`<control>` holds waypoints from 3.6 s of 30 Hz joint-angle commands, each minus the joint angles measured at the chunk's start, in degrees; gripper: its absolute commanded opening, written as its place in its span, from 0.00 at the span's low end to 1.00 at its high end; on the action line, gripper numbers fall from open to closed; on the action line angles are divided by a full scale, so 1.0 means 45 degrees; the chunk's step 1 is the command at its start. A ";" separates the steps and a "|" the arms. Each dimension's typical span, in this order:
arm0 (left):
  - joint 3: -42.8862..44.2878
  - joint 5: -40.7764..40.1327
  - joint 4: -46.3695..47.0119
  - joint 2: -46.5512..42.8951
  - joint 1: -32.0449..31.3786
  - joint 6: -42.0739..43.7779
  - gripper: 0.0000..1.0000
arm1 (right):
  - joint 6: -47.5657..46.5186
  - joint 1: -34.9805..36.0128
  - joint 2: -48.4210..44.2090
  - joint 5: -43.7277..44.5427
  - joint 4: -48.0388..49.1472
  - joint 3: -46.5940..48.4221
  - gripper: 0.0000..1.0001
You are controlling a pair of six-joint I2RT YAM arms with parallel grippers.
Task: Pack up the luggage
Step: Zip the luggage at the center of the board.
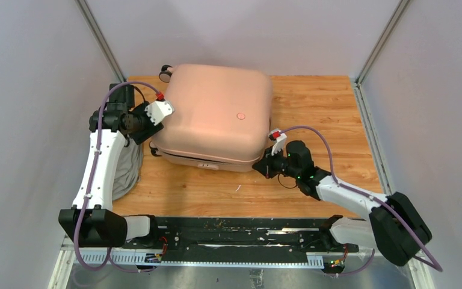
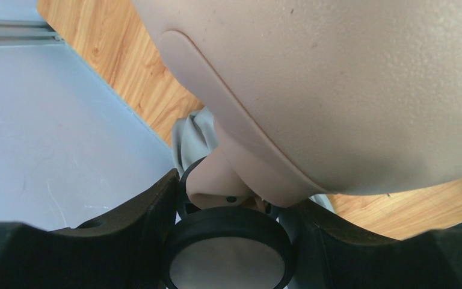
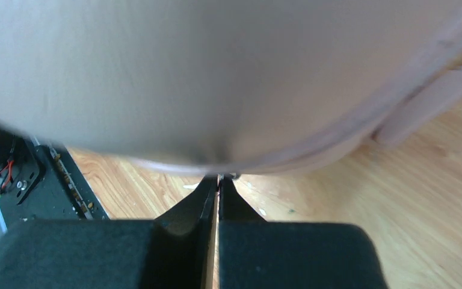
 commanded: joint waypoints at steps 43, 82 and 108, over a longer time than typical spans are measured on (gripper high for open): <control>0.0982 0.1656 -0.0028 -0.0462 -0.0576 -0.3202 0.00 | 0.2176 -0.2179 -0.5038 -0.1123 -0.3327 -0.0709 0.64; 0.0477 0.1414 -0.0273 -0.1168 -0.1559 -0.3275 0.00 | -0.1925 -0.3591 0.2474 -0.2572 -0.0037 0.2798 0.58; 0.1020 0.1174 -0.0274 -0.0845 -0.1558 -0.3038 0.00 | -0.3627 -0.3854 0.4102 -0.3988 0.2222 0.2808 0.27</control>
